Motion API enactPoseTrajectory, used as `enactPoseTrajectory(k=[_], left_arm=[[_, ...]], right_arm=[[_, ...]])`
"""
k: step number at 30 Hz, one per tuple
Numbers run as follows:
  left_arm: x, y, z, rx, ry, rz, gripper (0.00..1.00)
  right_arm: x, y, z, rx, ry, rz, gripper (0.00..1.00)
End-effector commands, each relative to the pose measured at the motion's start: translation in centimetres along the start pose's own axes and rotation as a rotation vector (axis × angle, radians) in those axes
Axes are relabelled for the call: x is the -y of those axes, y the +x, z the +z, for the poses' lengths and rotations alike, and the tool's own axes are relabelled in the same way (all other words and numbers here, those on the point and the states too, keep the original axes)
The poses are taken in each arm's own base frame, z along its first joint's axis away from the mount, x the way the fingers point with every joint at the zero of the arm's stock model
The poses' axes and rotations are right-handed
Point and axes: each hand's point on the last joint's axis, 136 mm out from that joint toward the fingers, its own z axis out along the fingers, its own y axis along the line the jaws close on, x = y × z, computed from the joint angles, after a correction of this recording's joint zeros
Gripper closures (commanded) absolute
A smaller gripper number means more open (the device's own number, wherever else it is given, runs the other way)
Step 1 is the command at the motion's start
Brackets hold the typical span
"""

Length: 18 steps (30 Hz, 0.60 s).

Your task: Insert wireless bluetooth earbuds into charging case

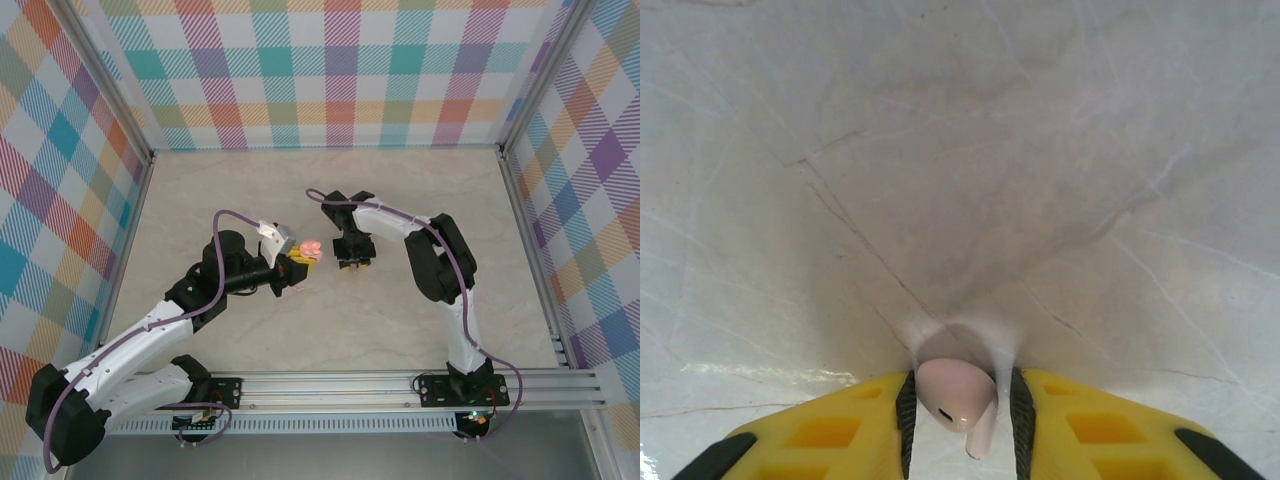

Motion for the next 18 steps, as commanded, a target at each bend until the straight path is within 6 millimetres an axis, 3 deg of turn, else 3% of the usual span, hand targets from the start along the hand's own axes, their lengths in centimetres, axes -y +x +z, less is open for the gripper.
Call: enactPoseTrajectory(k=[1, 18], left_arm=[[0.92, -1.1, -0.46, 0.033, 0.022, 0.016, 0.86], [0.93, -1.19, -0.47, 0.035, 0.021, 0.021, 0.86]], right_arm=[[0.24, -0.65, 0.89, 0.008, -0.02, 0.047, 0.65], [0.24, -0.96, 0.99, -0.002, -0.066, 0.071, 0.67]])
